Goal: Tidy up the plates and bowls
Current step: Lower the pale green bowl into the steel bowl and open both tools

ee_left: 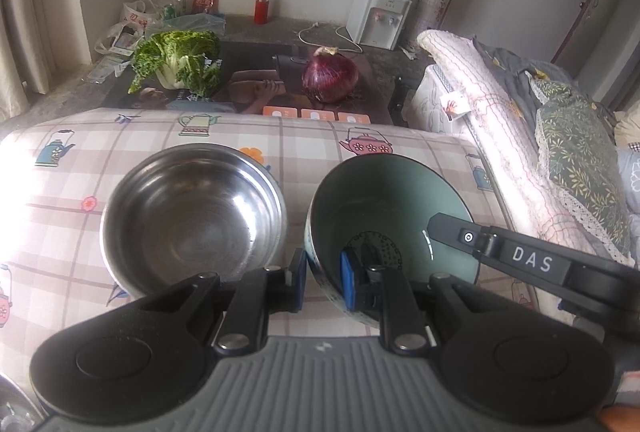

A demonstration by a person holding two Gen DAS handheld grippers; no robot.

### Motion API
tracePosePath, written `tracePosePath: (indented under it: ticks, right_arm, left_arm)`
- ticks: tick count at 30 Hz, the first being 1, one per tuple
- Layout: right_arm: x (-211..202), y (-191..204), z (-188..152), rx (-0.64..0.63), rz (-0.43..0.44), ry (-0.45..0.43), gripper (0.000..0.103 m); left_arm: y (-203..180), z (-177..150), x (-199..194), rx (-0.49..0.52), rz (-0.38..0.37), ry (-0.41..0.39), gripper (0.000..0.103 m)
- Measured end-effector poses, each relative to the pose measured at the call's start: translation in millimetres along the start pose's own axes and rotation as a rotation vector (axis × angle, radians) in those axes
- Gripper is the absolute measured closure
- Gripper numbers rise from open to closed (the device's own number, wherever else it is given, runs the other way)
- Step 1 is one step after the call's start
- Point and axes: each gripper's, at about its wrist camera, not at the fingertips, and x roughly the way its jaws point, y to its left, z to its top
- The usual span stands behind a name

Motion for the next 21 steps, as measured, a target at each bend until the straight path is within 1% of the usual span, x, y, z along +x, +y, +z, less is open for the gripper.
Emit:
tracePosePath:
  ticks: [10,15,21]
  right_arm:
    - [2.6,42.3,3.9,-0.054,0.029,0.000,0.087]
    - [18.0,67.4,3.7,-0.076,0.058,0.016,0.088]
    - [44.5,92.8,-3.0,-0.097,0.079,0.054,0.088]
  left_arm:
    - [37.1,6.5,-23.0,-0.042,0.020,-0.040,0.084]
    - [62.8,10.0,-26.9,-0.071,0.050,-0.048,0.084]
    - [92.0,11.9,-20.2,-0.103,0.082,-0.039,0.085]
